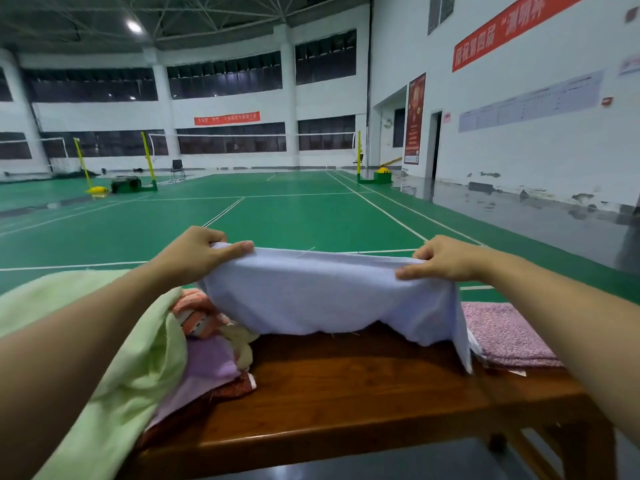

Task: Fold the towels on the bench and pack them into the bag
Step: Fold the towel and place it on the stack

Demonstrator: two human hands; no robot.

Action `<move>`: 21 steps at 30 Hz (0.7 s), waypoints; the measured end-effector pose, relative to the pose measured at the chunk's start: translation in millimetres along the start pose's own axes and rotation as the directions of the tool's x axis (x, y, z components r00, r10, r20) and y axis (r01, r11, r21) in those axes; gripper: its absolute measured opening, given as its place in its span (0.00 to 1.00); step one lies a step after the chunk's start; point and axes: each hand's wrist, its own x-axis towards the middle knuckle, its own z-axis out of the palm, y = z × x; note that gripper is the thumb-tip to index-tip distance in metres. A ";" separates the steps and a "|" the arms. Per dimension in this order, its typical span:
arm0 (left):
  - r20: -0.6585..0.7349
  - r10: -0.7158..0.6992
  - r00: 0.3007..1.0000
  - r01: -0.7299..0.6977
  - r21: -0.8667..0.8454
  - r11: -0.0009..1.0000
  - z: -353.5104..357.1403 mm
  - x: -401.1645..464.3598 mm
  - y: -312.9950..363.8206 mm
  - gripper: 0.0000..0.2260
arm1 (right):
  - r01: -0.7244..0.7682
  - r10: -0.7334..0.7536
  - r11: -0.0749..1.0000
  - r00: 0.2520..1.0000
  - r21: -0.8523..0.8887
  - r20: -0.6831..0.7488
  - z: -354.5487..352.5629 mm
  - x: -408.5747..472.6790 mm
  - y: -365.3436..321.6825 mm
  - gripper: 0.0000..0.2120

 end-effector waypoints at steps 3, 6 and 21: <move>0.024 -0.030 0.999 0.032 -0.101 0.994 -9.5 -6.7 -6.2 0.25 | -0.090 0.089 0.996 0.993 -0.012 -0.072 -11.8 -4.1 14.1 0.33; 0.076 -0.034 0.997 0.043 -0.120 0.992 -15.1 -10.3 -7.7 0.23 | -0.135 0.134 0.991 0.988 -0.009 -0.072 -19.5 -9.2 13.2 0.26; -0.273 -0.354 0.894 0.195 -0.476 0.858 -35.3 13.7 62.5 0.17 | -0.131 0.223 0.970 0.816 0.205 -0.533 -29.0 -1.4 -46.3 0.20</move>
